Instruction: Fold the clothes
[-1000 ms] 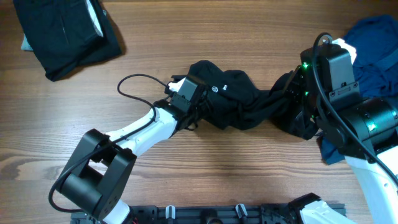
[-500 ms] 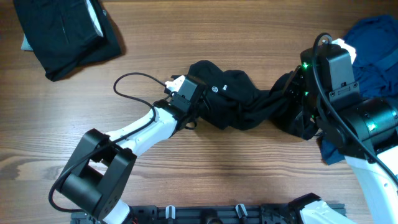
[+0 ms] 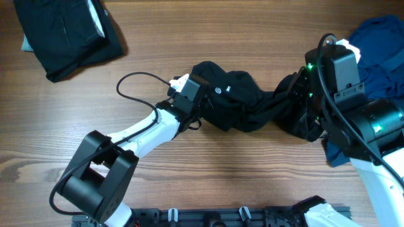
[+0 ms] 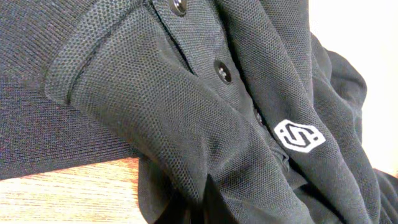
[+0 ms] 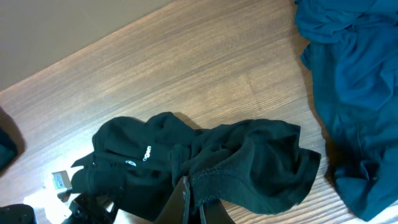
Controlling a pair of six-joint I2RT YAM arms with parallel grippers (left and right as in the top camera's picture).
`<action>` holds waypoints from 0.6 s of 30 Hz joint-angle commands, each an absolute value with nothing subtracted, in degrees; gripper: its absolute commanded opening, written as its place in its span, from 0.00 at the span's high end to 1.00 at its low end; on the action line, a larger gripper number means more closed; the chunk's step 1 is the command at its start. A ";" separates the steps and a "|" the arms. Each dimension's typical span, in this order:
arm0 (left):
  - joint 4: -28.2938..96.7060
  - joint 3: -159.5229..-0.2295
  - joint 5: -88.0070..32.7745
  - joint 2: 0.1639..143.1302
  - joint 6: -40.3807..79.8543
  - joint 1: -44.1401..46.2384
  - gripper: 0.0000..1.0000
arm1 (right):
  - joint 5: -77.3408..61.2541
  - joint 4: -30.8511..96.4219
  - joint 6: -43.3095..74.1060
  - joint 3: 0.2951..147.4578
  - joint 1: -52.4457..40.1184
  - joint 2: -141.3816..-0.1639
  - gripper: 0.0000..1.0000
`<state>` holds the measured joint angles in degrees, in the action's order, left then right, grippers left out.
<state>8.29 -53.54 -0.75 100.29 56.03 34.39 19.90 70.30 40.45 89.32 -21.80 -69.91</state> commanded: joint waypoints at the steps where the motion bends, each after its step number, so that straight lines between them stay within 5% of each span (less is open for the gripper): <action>1: 8.91 -54.13 -1.04 100.68 55.31 34.28 0.96 | 19.46 70.17 40.49 90.63 -21.52 -70.17 0.96; 18: 25.34 -54.15 6.42 65.69 41.91 34.28 0.96 | 19.49 66.41 40.42 90.67 -21.52 -69.87 0.96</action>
